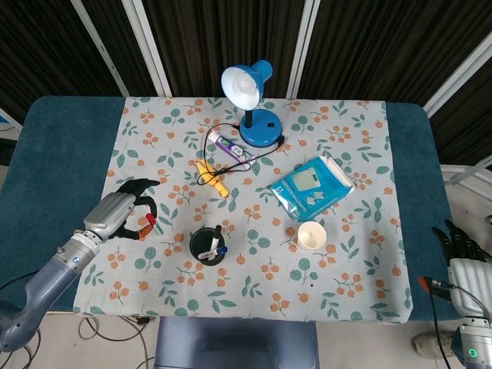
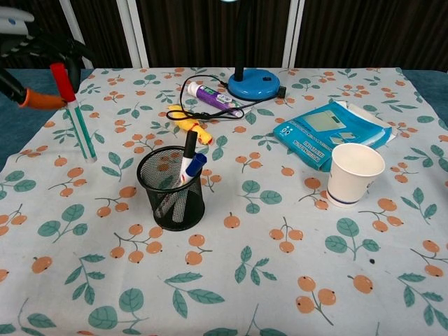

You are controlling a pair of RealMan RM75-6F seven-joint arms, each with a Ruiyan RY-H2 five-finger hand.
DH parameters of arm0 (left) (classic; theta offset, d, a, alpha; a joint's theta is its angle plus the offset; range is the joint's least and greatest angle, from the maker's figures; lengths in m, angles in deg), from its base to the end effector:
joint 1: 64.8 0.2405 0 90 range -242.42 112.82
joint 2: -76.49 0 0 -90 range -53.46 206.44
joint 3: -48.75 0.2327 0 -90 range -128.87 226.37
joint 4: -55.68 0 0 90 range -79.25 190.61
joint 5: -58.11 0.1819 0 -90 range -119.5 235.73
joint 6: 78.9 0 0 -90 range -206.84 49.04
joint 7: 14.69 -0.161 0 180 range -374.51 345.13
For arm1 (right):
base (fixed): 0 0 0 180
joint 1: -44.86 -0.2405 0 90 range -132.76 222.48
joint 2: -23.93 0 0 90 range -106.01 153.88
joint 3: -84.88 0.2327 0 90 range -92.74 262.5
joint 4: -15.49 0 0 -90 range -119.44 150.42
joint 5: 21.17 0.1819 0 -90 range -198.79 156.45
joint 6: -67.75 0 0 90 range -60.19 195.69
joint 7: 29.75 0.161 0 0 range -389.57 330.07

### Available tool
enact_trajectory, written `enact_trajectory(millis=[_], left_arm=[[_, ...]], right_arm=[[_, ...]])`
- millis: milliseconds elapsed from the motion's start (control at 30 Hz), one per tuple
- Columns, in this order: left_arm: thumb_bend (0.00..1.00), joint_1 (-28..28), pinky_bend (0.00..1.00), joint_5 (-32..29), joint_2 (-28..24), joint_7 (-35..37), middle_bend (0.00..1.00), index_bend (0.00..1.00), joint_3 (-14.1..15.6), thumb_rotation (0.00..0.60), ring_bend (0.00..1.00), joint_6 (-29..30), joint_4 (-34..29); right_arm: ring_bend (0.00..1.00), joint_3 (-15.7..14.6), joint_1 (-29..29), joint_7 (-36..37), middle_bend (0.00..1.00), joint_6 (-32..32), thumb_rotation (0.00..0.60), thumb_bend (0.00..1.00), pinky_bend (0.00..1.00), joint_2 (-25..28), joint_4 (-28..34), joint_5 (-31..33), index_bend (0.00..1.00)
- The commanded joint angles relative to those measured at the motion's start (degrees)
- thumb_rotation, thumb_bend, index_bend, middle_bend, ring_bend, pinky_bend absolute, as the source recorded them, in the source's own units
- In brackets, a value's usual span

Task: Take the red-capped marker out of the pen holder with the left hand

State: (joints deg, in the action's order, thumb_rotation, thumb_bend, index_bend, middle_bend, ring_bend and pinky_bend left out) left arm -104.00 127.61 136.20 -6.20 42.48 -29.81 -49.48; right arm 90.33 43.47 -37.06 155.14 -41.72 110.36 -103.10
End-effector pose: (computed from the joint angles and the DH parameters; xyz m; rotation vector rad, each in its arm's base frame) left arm -0.1487 0.3081 0.1039 -1.8322 -1.3171 -0.9871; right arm -0.2854 -0.1836 0.1801 1.2679 -0.8700 0.8307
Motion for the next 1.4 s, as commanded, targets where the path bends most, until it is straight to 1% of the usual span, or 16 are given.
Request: enact_trajectory(millis=[33,133,300,433,633,767,900,933,1000,1067,1133,1167,1267,1333,1400], left_arm=[[0.42,0.2,0.00,0.5,2.0,2.8,0.09,0.54,0.4,0.600,0.00,-1.9,2.0],[0.42,-0.7,0.00,0.4,3.2,5.0,0.09,0.54,0.6,0.600,0.00,-5.1,3.7],[0.42,-2.5,0.00,-0.4,5.8,5.4,0.09,0.54,1.0,0.600,0.00,-9.4,6.0],[0.42,-3.4,0.00,-1.3,6.9,6.9,0.09,0.54,0.9,0.600,0.00,-12.3,6.8],[0.42,-4.7,0.00,-2.7,8.1,7.5,0.09,0.54,0.8,0.600,0.00,-15.2,8.2],[0.42,-5.2,0.00,-2.9,8.7,8.0,0.09,0.53,0.3,0.600,0.00,-15.9,9.0],[0.40,-6.5,0.00,-4.3,9.8,6.4,0.08,0.49,0.1,0.600,0.00,-17.0,10.5],[0.38,-6.8,0.00,-4.7,9.9,6.2,0.08,0.46,-0.1,0.600,0.00,-17.1,10.4],[0.31,-7.2,0.00,-5.5,9.8,6.0,0.07,0.37,-0.5,0.600,0.00,-17.2,10.0],[0.23,-7.3,0.00,-6.0,9.6,5.8,0.05,0.20,-1.1,0.600,0.00,-16.4,9.5],[0.19,-7.1,0.00,-6.6,9.3,5.1,0.03,0.10,-1.9,0.600,0.00,-14.3,8.8],[0.19,-6.9,0.00,-6.8,9.3,4.7,0.03,0.07,-2.4,0.600,0.00,-13.0,8.5],[0.19,-5.8,0.00,-6.4,9.5,1.9,0.03,0.05,-3.6,0.600,0.00,-7.0,7.5],[0.19,-4.7,0.00,-5.4,9.0,-0.2,0.03,0.05,-3.8,0.600,0.00,-3.0,6.1],[0.19,-3.7,0.00,-4.7,7.9,-2.4,0.03,0.05,-3.5,0.600,0.00,-0.3,4.6]], right_arm=[[0.10,0.0,0.0,0.0,0.05,0.0,0.600,0.16,0.18,0.0,0.0,0.1,0.15],[0.10,0.0,0.0,0.0,0.05,0.0,0.600,0.16,0.18,0.0,0.1,0.1,0.15],[0.10,0.1,0.0,0.1,0.05,0.0,0.600,0.16,0.18,0.0,0.0,0.1,0.15],[0.10,0.0,0.0,0.2,0.05,-0.1,0.600,0.16,0.18,0.1,0.0,0.1,0.15],[0.10,0.0,0.0,0.2,0.05,0.0,0.600,0.16,0.18,0.1,-0.1,0.0,0.15],[0.10,0.0,0.0,0.2,0.05,0.1,0.600,0.16,0.18,0.0,-0.2,-0.2,0.15],[0.10,0.0,0.0,0.3,0.05,-0.1,0.600,0.16,0.18,0.0,0.0,0.0,0.15],[0.10,0.0,0.0,0.3,0.05,-0.1,0.600,0.16,0.18,0.0,0.0,0.0,0.15],[0.10,0.0,0.0,0.3,0.05,-0.1,0.600,0.16,0.18,0.1,0.0,0.0,0.15],[0.10,0.0,0.0,0.4,0.05,-0.1,0.600,0.16,0.18,0.1,0.0,0.0,0.15],[0.10,0.0,0.0,0.5,0.05,-0.1,0.600,0.16,0.18,0.1,0.0,0.0,0.15],[0.10,0.0,0.0,0.6,0.05,-0.2,0.600,0.16,0.18,0.1,0.0,0.1,0.15],[0.10,0.0,0.0,0.6,0.05,-0.3,0.600,0.16,0.18,0.2,0.1,0.2,0.15],[0.10,0.1,-0.1,0.6,0.05,-0.2,0.600,0.16,0.18,0.2,0.1,0.2,0.15],[0.10,0.1,0.0,0.6,0.05,-0.3,0.600,0.16,0.18,0.1,0.1,0.2,0.15]])
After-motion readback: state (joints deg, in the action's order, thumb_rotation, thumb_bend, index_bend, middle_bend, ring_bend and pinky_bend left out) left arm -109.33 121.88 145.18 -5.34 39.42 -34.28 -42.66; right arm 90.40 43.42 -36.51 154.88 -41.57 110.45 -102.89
